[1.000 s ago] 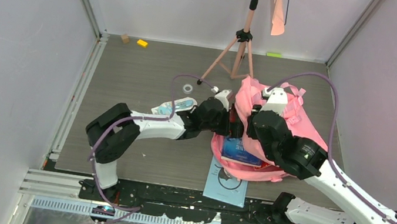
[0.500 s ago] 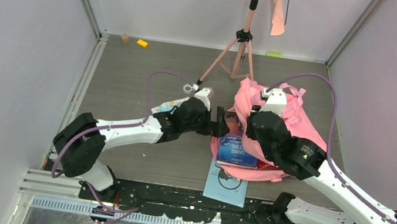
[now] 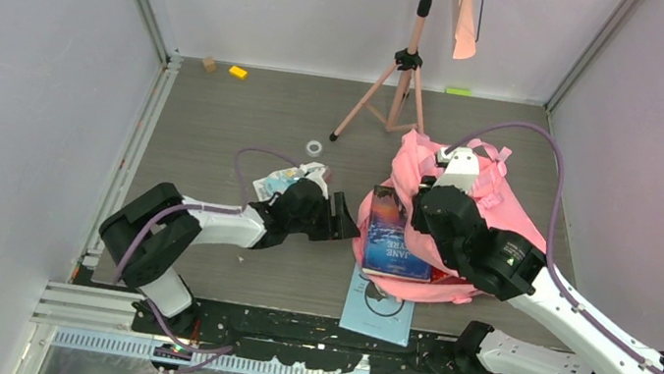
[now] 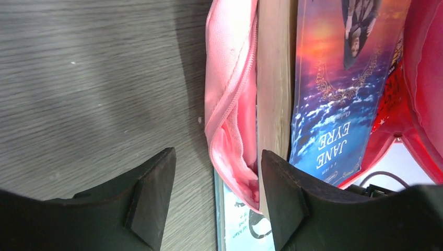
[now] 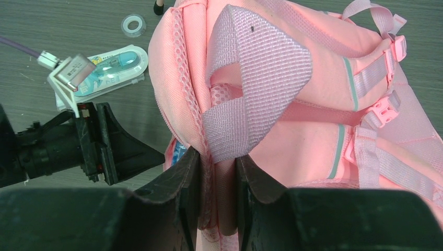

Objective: Pack the student bag
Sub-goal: Place the book in the student bag, then adjust the student bag at the center of the board.

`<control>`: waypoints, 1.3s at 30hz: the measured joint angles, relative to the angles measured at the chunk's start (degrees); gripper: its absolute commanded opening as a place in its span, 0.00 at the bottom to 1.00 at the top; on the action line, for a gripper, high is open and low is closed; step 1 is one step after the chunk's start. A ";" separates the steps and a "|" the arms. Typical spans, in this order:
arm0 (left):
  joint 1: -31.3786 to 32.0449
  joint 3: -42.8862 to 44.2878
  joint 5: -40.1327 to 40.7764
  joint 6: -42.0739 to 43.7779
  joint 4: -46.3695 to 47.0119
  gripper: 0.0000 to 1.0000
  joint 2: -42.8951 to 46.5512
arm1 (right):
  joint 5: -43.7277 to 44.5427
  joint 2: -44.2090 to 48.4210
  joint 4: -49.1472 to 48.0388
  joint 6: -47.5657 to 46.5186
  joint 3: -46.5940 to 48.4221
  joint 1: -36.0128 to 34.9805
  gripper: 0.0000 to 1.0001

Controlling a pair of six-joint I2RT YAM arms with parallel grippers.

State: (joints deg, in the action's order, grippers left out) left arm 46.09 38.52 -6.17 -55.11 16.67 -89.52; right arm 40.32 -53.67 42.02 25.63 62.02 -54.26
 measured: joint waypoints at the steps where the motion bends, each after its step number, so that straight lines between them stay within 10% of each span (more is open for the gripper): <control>1: 0.02 0.02 -0.98 -0.57 1.44 0.57 -1.07 | -0.13 0.00 -0.02 0.00 -0.02 0.00 0.00; 17: 0.00 0.00 -5.38 -8.57 9.62 0.29 -8.94 | -0.68 0.00 -0.02 0.04 -0.02 0.00 0.00; 30: 0.87 1.70 -6.38 -9.18 11.02 0.29 -12.98 | -1.05 -0.61 -0.39 0.07 -0.17 0.00 0.00; 34: 1.42 2.43 -6.91 -9.73 14.16 0.03 -15.04 | -0.92 -0.61 -0.39 0.04 -0.22 0.00 0.00; 39: 2.01 2.86 -6.05 -8.72 14.01 0.00 -14.49 | 0.63 -0.61 -0.57 -0.42 -0.22 -0.02 0.00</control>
State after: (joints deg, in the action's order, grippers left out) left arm 48.10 41.39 -12.23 -63.83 30.68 -104.01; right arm 40.95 -54.28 41.45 25.21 61.80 -54.28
